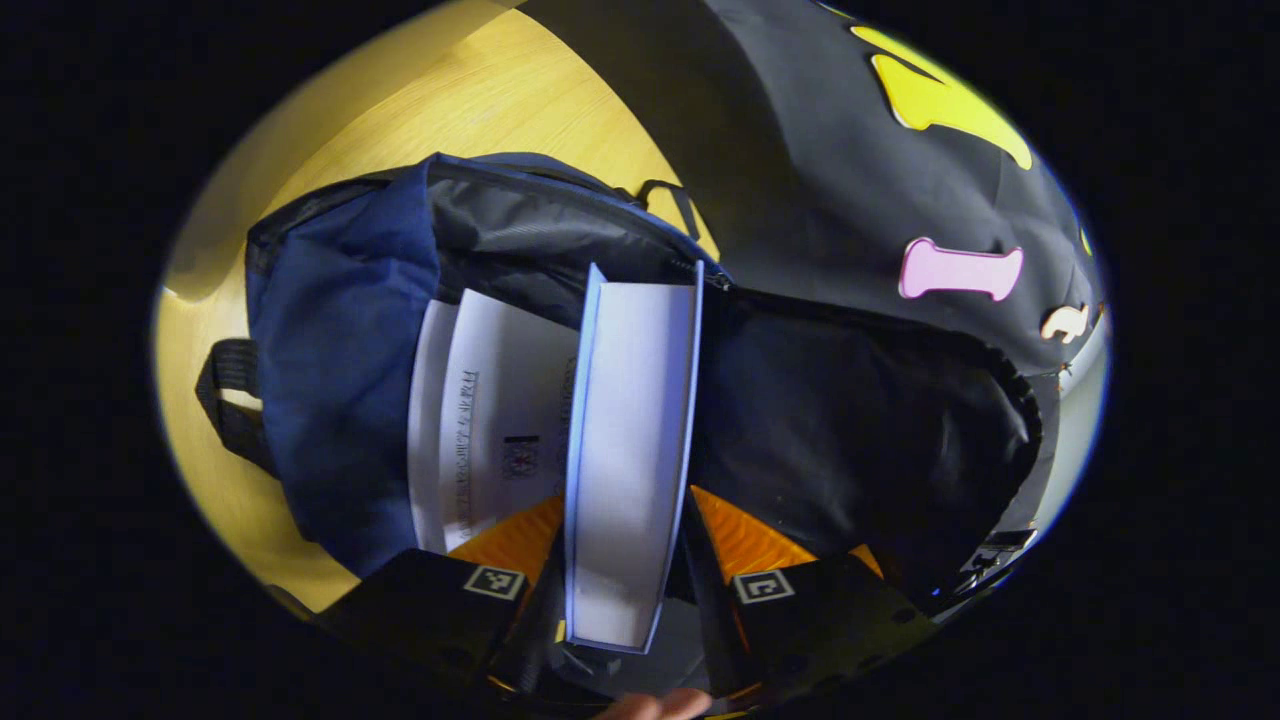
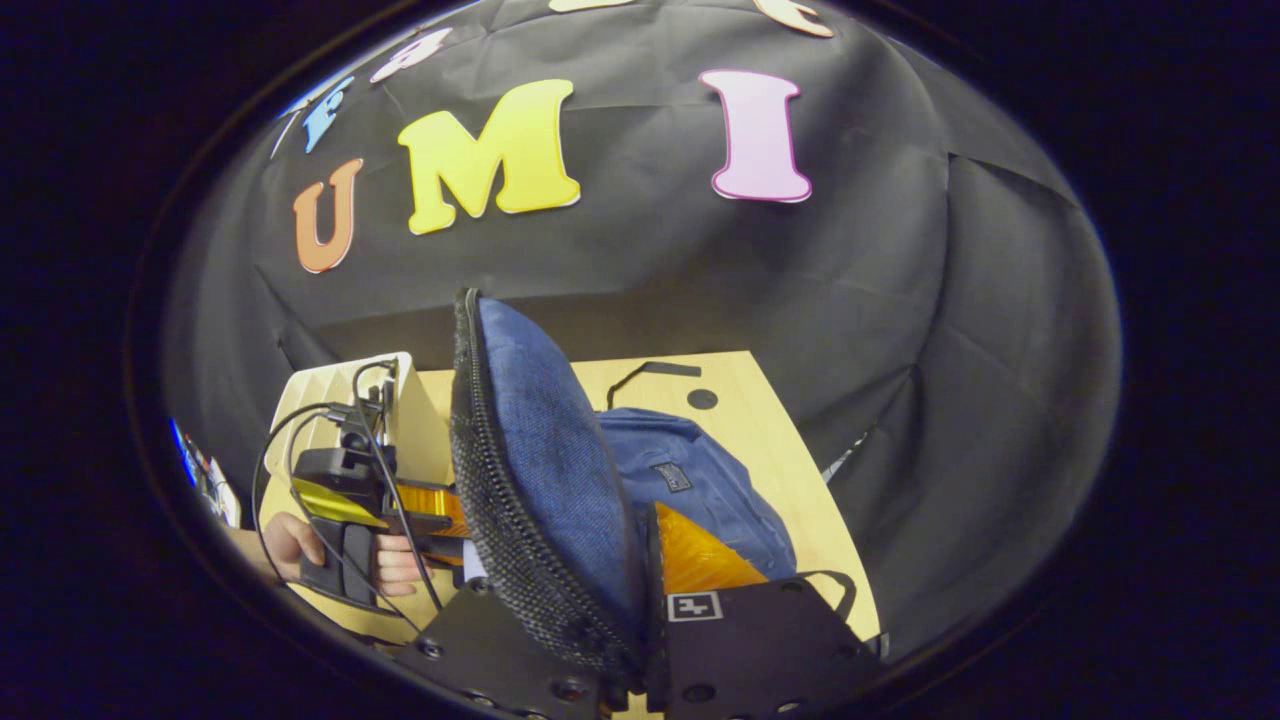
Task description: Open the schoolbag, grab two books from the bookshelf and put them into the schoolbag.
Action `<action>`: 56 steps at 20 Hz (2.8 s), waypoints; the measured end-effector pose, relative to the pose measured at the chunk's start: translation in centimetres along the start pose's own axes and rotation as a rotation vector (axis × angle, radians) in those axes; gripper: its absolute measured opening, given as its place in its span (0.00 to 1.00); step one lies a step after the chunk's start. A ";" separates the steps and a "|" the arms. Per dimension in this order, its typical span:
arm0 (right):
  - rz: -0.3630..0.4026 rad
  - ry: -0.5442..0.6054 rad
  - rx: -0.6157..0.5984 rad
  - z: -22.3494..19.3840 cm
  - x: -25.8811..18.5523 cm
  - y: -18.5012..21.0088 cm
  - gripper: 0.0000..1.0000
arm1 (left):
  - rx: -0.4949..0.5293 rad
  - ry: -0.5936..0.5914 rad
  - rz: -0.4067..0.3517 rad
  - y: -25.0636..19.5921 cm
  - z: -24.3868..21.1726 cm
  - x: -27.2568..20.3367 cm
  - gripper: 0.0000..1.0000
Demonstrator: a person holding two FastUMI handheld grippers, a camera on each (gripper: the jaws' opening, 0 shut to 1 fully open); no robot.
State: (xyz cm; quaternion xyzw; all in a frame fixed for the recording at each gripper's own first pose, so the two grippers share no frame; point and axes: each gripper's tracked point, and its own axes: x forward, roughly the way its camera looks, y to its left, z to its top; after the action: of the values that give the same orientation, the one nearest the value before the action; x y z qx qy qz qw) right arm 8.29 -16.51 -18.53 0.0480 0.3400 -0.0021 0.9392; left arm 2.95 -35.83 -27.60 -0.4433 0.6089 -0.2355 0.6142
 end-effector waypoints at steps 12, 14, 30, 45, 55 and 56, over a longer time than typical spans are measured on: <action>0.012 -0.006 -0.062 -0.2 0.5 2.1 0.05 | 0.285 0.024 0.407 2.1 0.6 -7.3 0.97; 0.017 -0.005 -0.067 -0.5 0.6 2.7 0.04 | 0.350 -0.006 0.432 1.5 0.6 -9.2 0.97; 0.013 0.021 -0.225 -5.0 1.8 10.5 0.32 | 0.311 -0.147 0.405 3.7 -1.2 -20.8 0.97; 0.181 -0.037 -0.310 -6.2 0.1 22.6 0.84 | 0.255 -0.297 0.441 8.5 0.5 -28.9 0.97; 0.211 -0.214 -0.220 0.6 -3.2 25.0 0.93 | 0.605 -0.670 0.581 3.6 6.8 -38.1 0.97; 0.220 -0.245 -0.207 1.6 -3.7 25.3 0.94 | 0.635 -0.722 0.589 2.5 7.4 -39.2 0.97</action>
State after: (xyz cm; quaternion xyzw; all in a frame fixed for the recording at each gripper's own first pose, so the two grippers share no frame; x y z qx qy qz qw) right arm 7.39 8.46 -12.65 -0.0127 0.2144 0.1298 0.9680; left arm 3.63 -0.15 -9.58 -0.1007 0.3576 -0.0591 0.9266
